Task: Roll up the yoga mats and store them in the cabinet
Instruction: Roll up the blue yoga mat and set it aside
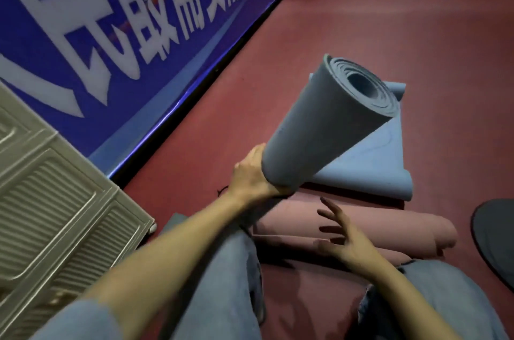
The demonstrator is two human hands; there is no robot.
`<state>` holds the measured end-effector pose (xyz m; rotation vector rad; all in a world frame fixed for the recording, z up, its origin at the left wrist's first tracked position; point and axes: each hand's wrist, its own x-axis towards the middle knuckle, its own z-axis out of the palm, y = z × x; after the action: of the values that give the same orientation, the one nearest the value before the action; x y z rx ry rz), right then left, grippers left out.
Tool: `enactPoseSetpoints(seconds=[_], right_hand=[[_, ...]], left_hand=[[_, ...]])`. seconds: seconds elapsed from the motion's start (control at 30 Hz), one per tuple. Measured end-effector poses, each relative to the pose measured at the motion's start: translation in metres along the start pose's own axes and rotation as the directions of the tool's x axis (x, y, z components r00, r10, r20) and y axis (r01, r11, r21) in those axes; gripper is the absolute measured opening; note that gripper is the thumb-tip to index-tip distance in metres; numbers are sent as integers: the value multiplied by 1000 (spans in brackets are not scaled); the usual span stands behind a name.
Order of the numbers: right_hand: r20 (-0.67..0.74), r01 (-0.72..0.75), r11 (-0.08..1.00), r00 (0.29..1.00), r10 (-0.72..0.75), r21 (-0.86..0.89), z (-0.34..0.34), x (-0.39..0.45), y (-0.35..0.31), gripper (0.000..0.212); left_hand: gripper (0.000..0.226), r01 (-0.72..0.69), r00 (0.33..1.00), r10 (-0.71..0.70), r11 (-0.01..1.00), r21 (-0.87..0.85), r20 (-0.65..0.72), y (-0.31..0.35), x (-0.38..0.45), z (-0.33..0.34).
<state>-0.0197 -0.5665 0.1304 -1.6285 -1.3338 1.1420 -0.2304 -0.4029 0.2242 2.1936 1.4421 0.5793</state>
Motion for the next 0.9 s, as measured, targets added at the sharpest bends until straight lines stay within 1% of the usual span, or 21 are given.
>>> enactPoseSetpoints(seconds=[0.07,0.13,0.17,0.23,0.3,0.33,0.4,0.53,0.6,0.67,0.73,0.8,0.83,0.9], right_hand=[[-11,28,999,1000,-28,-26,6,6,-1,97],[-19,16,1000,1000,-16,-12,11,13,-2,94],[-19,6,1000,1000,-6,-10,13,17,-3,90],[-1,-26,999,1000,26,-34,18,25,-5,73],[53,-76,989,995,83,-125,27,33,-4,57],[91,-96,976,989,115,-193,31,35,-3,54],[161,-89,944,976,146,-318,40,39,0,53],[208,-67,910,964,164,-408,49,41,4,52],[203,-75,899,963,178,-430,49,42,4,50],[192,-92,889,962,196,-449,47,42,7,50],[187,-112,879,957,221,-463,46,42,12,48],[171,-134,870,955,241,-475,47,42,14,45],[159,-143,863,956,247,-485,47,44,16,44],[152,-156,852,953,263,-500,48,48,18,42]], left_hand=[[113,-8,998,15,994,109,-67,-16,9,-45],[115,-9,993,31,980,198,-112,-37,11,-88],[113,2,992,28,972,236,-123,-51,7,-107],[104,40,992,1,945,323,-127,-79,-7,-138],[94,87,995,-58,894,440,-78,-113,-24,-162],[89,108,994,-104,858,502,-36,-130,-33,-169],[86,164,973,-227,784,598,31,-163,-52,-179],[88,313,884,-467,636,705,29,-223,-90,-179],[86,384,814,-581,572,725,27,-249,-106,-173],[79,449,735,-678,506,737,18,-274,-121,-164],[63,492,675,-737,432,756,-18,-299,-137,-151],[51,475,644,-764,367,800,-32,-318,-151,-133],[47,443,632,-775,360,821,-2,-322,-154,-123],[40,389,610,-788,390,835,84,-320,-150,-106]])
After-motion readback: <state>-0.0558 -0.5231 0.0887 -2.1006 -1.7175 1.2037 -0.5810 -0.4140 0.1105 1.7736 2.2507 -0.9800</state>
